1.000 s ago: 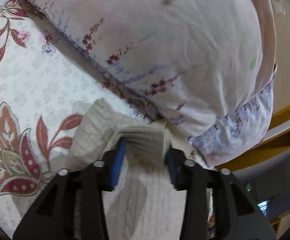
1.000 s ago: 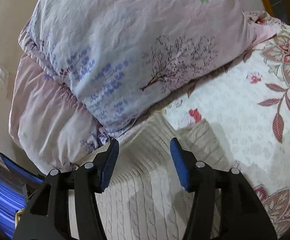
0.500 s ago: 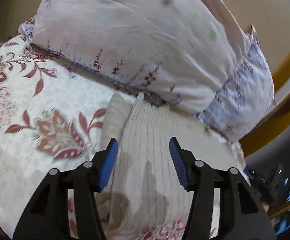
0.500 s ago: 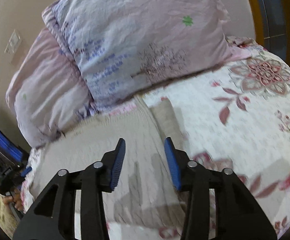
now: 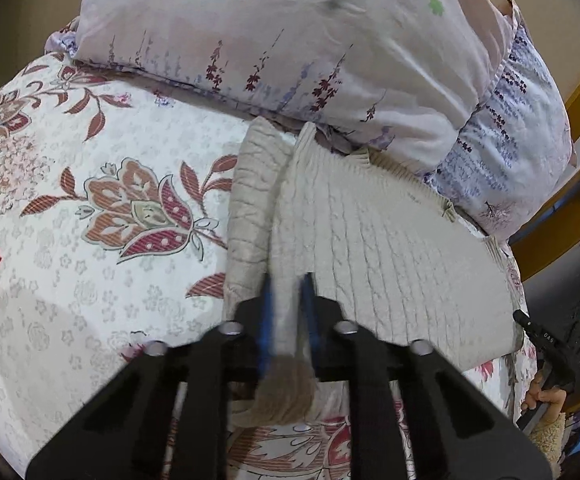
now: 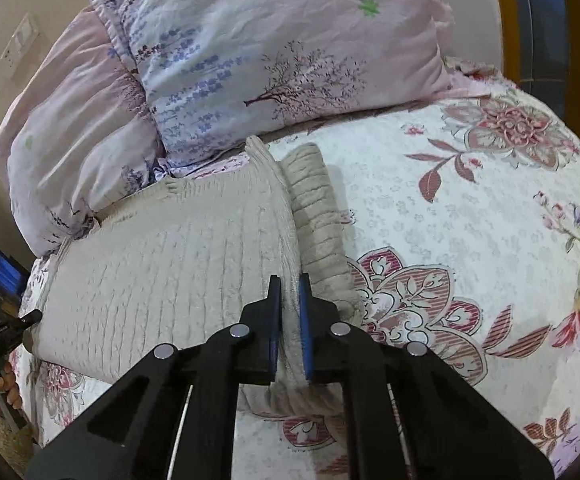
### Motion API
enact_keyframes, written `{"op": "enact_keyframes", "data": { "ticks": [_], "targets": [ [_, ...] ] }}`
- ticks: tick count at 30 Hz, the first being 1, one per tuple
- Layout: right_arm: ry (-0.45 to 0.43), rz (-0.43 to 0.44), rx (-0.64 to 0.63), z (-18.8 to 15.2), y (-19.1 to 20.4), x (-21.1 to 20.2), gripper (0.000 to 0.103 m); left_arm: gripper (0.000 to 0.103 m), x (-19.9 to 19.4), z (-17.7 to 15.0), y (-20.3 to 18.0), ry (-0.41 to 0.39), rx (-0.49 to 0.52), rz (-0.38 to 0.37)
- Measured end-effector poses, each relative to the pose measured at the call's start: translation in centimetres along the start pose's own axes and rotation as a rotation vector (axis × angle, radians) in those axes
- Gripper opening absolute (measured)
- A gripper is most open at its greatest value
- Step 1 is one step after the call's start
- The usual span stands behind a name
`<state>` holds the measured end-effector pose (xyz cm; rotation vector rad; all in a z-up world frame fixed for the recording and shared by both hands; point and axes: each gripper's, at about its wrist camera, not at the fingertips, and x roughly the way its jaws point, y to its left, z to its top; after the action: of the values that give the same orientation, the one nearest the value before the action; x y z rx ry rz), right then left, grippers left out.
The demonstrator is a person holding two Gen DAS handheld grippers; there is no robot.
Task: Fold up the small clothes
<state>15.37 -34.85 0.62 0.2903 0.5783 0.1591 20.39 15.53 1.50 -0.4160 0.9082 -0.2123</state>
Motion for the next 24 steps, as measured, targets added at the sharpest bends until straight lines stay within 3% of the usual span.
{"op": "enact_keyframes", "data": {
  "ticks": [5, 14, 16, 18, 21, 24],
  "targets": [
    [-0.022, -0.024, 0.016, -0.5, 0.2, -1.2, 0.008, 0.007, -0.8, -0.4, 0.4, -0.006, 0.000, -0.012],
    [0.038, -0.109, 0.016, -0.8, 0.3, 0.0, 0.009, 0.013, -0.9, -0.7, 0.8, 0.001, -0.008, -0.021],
    [0.019, -0.126, 0.002, -0.5, 0.9, -0.7, 0.016, 0.034, -1.7, -0.5, 0.3, -0.026, 0.004, -0.017],
    [-0.031, -0.126, -0.035, 0.0, 2.1, -1.7, 0.021, 0.049, -3.1, -0.2, -0.7, -0.099, 0.033, 0.003],
    [-0.063, -0.090, -0.106, 0.4, 4.3, -2.1, 0.040, 0.059, -4.0, -0.1, -3.1, -0.149, 0.114, -0.006],
    [-0.033, -0.068, -0.167, 0.5, 6.2, -0.9, 0.040, 0.062, -3.2, -0.4, -5.1, -0.105, 0.173, -0.014]
  ]
}}
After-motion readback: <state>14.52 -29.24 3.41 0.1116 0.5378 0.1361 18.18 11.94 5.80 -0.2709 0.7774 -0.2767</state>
